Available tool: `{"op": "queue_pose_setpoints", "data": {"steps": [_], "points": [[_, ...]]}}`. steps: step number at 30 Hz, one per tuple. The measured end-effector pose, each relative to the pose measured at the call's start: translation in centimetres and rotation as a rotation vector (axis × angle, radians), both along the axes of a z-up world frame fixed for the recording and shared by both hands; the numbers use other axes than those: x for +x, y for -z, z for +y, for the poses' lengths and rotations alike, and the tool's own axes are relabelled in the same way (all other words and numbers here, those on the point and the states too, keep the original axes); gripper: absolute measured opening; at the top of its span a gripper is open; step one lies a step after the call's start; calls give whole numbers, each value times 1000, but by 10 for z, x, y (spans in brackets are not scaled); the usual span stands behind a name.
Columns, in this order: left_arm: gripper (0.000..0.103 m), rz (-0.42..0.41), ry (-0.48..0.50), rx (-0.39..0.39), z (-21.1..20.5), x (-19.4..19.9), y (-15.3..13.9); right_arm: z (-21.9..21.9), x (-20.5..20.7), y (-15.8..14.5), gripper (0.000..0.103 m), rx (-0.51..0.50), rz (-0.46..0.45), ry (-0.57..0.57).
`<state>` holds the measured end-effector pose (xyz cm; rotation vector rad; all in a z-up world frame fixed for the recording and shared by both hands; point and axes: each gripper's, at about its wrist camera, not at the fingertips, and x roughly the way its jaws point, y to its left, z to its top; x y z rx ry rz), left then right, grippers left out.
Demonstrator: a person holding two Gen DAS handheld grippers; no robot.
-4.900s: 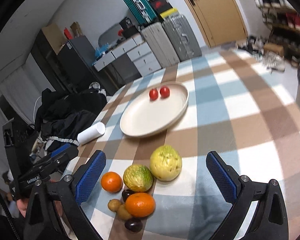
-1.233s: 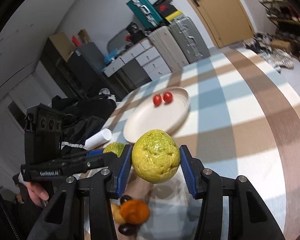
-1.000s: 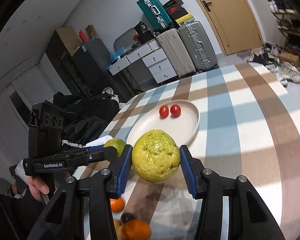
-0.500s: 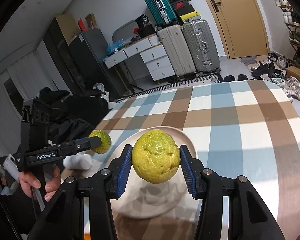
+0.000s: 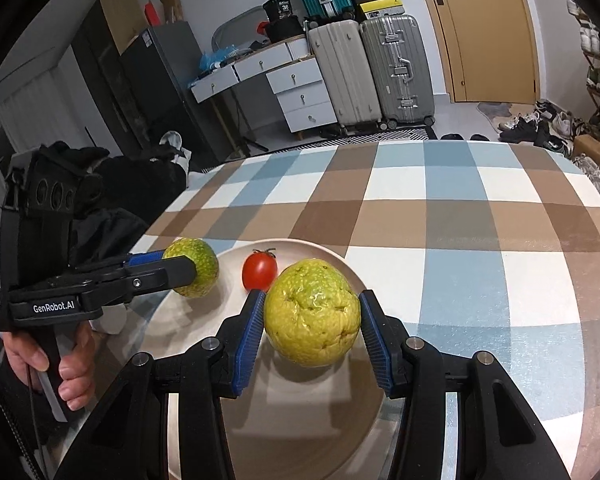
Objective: Organize fruits
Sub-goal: 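Carry both fruits to the plate and release them beside the tomatoes, then withdraw both open tools from the plate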
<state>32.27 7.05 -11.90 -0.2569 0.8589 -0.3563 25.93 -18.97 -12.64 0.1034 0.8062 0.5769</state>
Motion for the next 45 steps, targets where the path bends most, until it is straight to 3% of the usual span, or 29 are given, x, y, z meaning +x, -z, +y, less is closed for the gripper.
{"op": "queue_pose_setpoints", "data": {"steps": [7, 12, 14, 15, 16, 18, 20, 29, 35, 40, 45], "points": [[52, 10, 12, 28, -11, 10, 13, 2, 6, 7, 49, -9, 6, 12], [52, 9, -7, 48, -17, 16, 15, -3, 1, -3, 58, 33, -20, 19], [60, -9, -16, 73, -22, 17, 11, -6, -7, -12, 70, 42, -53, 25], [64, -14, -16, 74, -21, 16, 9, -7, -11, -16, 70, 53, -63, 26], [74, -18, -19, 76, -22, 14, 7, -10, -18, -22, 70, 69, -72, 22], [76, -33, -35, 81, -21, 9, 1, -14, -28, -31, 72, 77, -85, 30], [77, -43, -45, 92, -22, 1, -6, -19, -41, -39, 82, 90, -102, 40], [85, -118, -94, 150, -26, -72, -51, -32, -117, -77, 102, 130, -204, 44], [90, -148, -136, 184, -32, -129, -72, -42, -164, -93, 103, 190, -210, 73], [101, -186, -147, 200, -37, -174, -82, -47, -206, -99, 103, 179, -262, 105], [102, -217, -148, 207, -43, -212, -90, -47, -242, -97, 103, 143, -284, 111]]}}
